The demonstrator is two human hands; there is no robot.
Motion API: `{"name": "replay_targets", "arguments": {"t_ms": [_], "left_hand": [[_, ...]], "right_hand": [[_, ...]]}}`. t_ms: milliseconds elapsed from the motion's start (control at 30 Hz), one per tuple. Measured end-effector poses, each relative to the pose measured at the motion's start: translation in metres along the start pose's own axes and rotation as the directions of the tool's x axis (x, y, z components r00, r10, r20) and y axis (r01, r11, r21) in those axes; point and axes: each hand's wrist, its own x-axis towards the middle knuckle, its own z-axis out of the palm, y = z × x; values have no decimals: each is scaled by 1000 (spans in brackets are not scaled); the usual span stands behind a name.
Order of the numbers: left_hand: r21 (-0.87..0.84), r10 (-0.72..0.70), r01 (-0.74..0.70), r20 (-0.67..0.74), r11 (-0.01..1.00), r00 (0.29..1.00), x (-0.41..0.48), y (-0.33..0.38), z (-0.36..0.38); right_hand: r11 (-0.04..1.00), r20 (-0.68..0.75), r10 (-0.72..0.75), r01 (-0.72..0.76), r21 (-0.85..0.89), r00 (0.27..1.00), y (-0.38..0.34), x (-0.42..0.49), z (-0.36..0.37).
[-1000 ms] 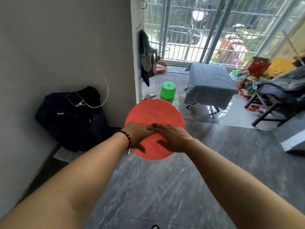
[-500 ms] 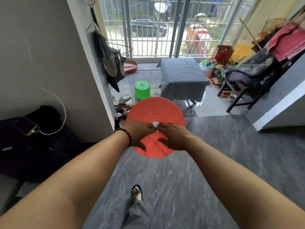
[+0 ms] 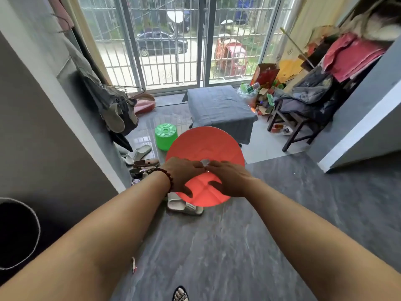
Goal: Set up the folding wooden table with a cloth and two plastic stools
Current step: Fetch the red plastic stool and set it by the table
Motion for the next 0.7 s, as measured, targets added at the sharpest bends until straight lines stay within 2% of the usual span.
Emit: {"name": "replay_targets", "arguments": {"t_ms": [267,533,567,633,667,700], "left_hand": [[22,126,-126,20,992,992,86,-8,-14],[48,203,-203,20,978,979,216,-11,-52],[69,216,-213,-34,975,976,230,-11,-61],[37,208,-206,-52,978,977,259,-16,-77],[94,214,-211,-26,973,976,288,-11,-77],[100,235,-228,-69,968,969,314,-12,-73]], "right_hand": [[994,40,93,-95,47,995,69,15,7],[986,44,155,-158,53,987,191,39,1],[984,48,167,-169,51,985,208,43,-2],[985,36,170,-171,31,985,242,49,-13],[986,18,165,-166,34,986,261,51,-13],[983,21,179,-179,31,984,277,50,-17]]}}
